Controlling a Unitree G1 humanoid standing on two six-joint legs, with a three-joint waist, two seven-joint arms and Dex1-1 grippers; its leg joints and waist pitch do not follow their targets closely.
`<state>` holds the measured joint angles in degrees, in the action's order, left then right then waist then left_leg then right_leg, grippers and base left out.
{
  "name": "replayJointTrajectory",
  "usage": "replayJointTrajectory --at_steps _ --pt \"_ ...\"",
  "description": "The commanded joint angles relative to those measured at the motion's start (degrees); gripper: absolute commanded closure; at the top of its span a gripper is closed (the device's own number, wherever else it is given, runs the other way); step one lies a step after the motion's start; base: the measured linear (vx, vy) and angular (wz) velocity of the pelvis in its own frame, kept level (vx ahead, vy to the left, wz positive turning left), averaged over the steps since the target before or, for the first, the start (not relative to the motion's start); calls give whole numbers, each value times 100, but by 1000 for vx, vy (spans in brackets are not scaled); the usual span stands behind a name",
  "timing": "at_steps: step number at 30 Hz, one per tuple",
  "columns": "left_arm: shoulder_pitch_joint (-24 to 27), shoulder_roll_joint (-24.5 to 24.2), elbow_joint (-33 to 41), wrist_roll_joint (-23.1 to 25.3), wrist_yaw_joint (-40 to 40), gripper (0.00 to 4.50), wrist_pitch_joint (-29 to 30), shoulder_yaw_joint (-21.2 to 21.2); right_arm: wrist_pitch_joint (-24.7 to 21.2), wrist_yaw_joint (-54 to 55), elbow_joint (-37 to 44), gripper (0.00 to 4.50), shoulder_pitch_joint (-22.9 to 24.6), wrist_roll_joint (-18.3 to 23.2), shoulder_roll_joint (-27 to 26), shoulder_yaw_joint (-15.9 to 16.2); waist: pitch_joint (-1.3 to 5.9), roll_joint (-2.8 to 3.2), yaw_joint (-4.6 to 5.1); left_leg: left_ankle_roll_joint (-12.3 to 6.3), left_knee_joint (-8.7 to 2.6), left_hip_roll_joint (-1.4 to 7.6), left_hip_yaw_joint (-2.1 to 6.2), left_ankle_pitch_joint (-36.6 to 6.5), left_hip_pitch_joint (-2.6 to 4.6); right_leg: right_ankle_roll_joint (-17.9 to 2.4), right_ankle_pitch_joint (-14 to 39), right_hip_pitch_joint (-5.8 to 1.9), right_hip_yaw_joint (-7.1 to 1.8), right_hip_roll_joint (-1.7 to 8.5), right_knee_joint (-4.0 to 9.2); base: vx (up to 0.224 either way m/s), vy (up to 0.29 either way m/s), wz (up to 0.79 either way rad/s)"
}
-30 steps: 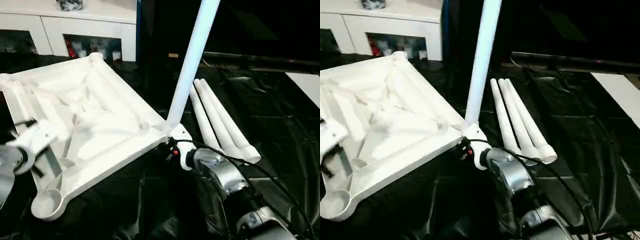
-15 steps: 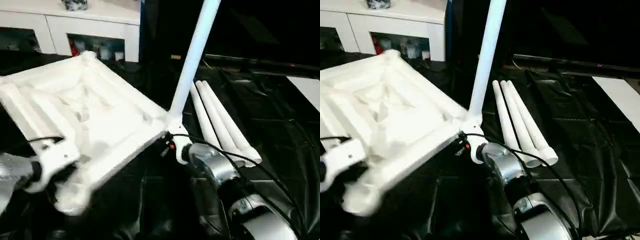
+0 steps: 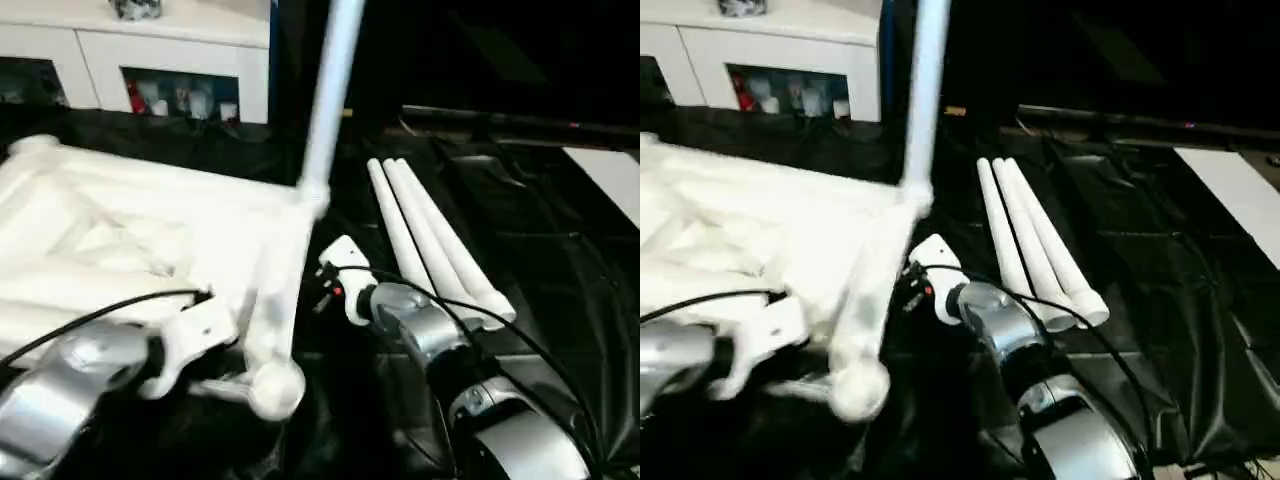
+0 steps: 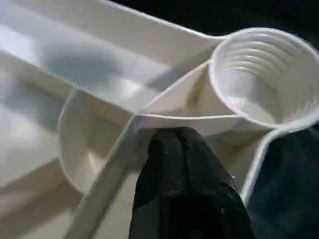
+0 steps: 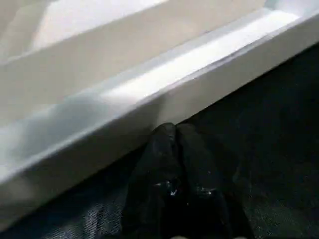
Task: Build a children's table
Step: Rotate table base
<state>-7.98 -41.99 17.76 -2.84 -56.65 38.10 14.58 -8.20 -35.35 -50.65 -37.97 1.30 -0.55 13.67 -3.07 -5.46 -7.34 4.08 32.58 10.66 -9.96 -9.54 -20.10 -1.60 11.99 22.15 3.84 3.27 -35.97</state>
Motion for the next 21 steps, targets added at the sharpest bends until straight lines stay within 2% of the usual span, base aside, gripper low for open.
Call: replayJointTrajectory --at_steps 1,2,3,4,5,6,7,8,10,11,14,18,19,20,21 --pt "-288 278 -236 130 389 450 -189 139 117 -140 -36 447 -93 -48 -72 36 288 180 -6 386 -420 281 106 -1748 104 -837 1369 -147 -364 524 451 0 0 0" --pt "-443 466 -440 204 579 450 -215 180 134 -144 -58 447 -107 -56 -80 32 282 195 -8 391 -425 275 115 -1743 76 -826 1373 -167 -362 526 452 0 0 0" --pt "-454 482 -456 210 597 450 -218 183 135 -146 -57 447 -107 -56 -80 32 300 173 -13 394 -424 282 123 -1746 82 -810 1379 -177 -353 534 448 0 0 0" --pt "-519 569 -546 244 694 450 -235 197 139 -158 -56 447 -107 -54 -80 29 303 181 -14 388 -424 282 127 -1726 72 -821 1330 -180 -352 534 438 0 0 0" --pt "-576 646 -634 270 771 450 -259 211 143 -202 -42 447 -100 -39 -79 24 313 178 -3 375 -426 278 140 -1616 38 -831 1227 -218 -347 540 421 0 0 0" --pt "-685 772 -839 386 951 450 -340 245 160 -237 -33 447 -93 -32 -71 17 314 200 7 364 -423 274 135 -1596 40 -836 1186 -211 -346 532 424 0 0 0" --pt "-740 831 -950 451 1043 450 -386 264 172 -251 -34 447 -92 -30 -66 13 315 183 2 329 -399 273 113 -1580 74 -847 1126 -181 -350 523 439 0 0 0" --pt "-777 854 -1038 505 1088 450 -418 275 196 -230 -49 447 -98 -38 -57 -2 323 224 3 325 -406 277 130 -1489 38 -884 991 -219 -350 534 411 0 0 0" --pt "-791 853 -1092 506 1063 450 -443 258 217 -207 -22 447 -98 -38 -16 -34 333 205 11 314 -397 275 124 -1420 46 -928 805 -221 -338 518 398 0 0 0" --pt "-763 804 -1055 449 988 450 -447 208 220 -194 79 447 -69 -33 43 -59 333 222 20 305 -398 275 129 -1391 41 -976 724 -228 -332 517 383 0 0 0" --pt "-673 673 -897 324 858 450 -535 104 182 -203 391 447 40 -16 165 -92 327 208 30 262 -391 273 118 -1408 44 -1021 705 -227 -330 511 389 0 0 0" --pt "-366 621 -340 -169 720 450 -692 -470 -238 -254 1719 447 497 144 511 -247 309 201 16 255 -403 285 116 -1421 62 -971 708 -219 -327 491 389 0 0 0" --pt "-222 685 -106 -348 819 450 -722 -829 -524 -264 2530 447 783 263 707 -374 297 247 -6 264 -408 287 113 -1540 73 -917 794 -215 -333 483 406 0 0 0" --pt "-181 703 -48 -386 852 450 -745 -921 -598 -266 2745 447 863 289 759 -407 286 224 -26 245 -413 292 109 -1569 77 -871 819 -220 -336 479 433 0 0 0" --pt "-79 773 80 -452 975 450 -773 -1130 -776 -271 3236 447 1046 369 869 -490 275 264 -45 254 -425 286 119 -1688 76 -829 980 -210 -333 470 442 0 0 0"
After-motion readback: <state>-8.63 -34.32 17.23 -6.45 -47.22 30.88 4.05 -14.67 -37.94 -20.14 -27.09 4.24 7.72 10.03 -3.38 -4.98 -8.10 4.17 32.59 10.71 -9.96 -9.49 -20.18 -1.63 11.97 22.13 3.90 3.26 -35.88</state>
